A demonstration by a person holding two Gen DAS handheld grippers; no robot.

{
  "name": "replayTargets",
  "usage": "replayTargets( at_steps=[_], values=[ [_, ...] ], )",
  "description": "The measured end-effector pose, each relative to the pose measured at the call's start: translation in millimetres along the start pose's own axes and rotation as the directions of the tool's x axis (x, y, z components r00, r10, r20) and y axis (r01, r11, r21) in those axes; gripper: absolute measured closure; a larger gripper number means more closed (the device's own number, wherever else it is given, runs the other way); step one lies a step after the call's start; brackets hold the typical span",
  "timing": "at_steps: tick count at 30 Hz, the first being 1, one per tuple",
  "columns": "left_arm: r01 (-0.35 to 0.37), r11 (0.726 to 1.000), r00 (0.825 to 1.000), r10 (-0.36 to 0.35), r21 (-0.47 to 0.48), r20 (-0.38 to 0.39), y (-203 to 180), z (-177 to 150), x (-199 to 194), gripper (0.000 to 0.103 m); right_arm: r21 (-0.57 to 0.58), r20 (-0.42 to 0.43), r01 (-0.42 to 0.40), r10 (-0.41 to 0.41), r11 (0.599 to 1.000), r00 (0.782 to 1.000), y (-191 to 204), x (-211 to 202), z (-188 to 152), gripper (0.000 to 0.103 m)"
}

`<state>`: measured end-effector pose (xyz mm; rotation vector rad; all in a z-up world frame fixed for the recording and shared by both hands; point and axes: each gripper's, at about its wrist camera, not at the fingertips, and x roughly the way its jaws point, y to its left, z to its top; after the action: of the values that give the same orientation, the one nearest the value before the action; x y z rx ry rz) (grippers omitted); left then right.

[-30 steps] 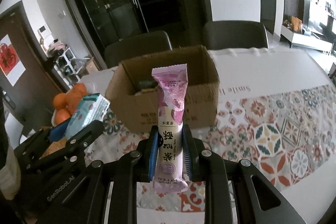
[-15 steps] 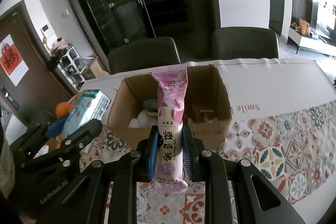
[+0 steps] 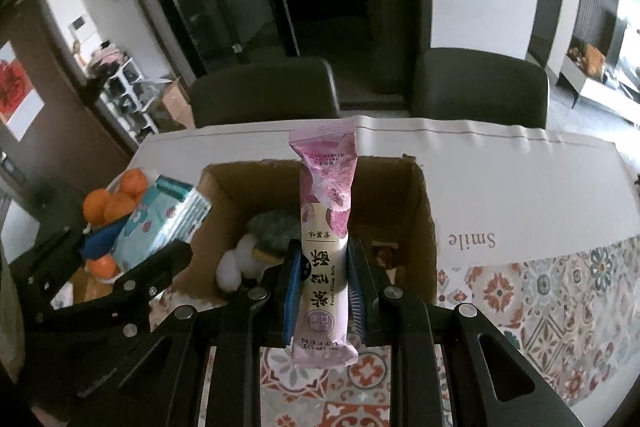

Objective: Organize soft objects
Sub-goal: 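Carry the tissue pack and pink candy bar over the cardboard box with both grippers, then open both grippers to drop the tissue pack and candy bar into the box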

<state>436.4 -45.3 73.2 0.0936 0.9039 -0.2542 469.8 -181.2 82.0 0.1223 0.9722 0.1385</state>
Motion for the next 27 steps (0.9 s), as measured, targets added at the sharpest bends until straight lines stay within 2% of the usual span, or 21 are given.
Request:
replayTargets(
  at_steps=[10,12,14,16,17,18,20,27],
  values=[
    [0.005,1.0,0.997,-0.005,-0.004,-0.073,0,15,40,0.05,0.181,0.01,-0.056,0.055,0.982,0.998,-24,35,11,0.08],
    [-0.004,1.0,0.997,0.004,0.001,-0.081,-1,16,46,0.05,0.208,-0.012,-0.054,0.057,0.977,0.998,-28,45,8,0.08],
    [0.003,1.0,0.996,-0.002,0.003,-0.091,-2,15,52,0.048,0.208,-0.025,-0.053,0.06,0.977,0.998,-29,51,5,0.079],
    [-0.003,1.0,0.996,0.004,0.008,-0.094,-2,15,56,0.04,0.202,-0.028,-0.039,0.045,0.979,0.999,-30,53,4,0.076],
    [-0.016,1.0,0.996,0.018,0.014,-0.088,-2,15,57,0.034,0.199,-0.027,-0.032,0.038,0.98,0.999,-29,52,5,0.074],
    [-0.03,0.999,0.996,0.031,0.016,-0.081,-2,15,57,0.033,0.192,-0.03,-0.017,0.023,0.981,0.999,-29,51,5,0.067],
    [-0.04,0.999,0.997,0.04,0.012,-0.067,-2,15,54,0.033,0.178,-0.027,0.014,-0.01,0.984,1.0,-28,48,4,0.061],
    [-0.06,0.998,0.998,0.059,-0.012,-0.036,0,10,34,0.028,0.146,0.004,0.059,-0.06,0.987,0.998,-22,27,-1,0.061]
  ],
)
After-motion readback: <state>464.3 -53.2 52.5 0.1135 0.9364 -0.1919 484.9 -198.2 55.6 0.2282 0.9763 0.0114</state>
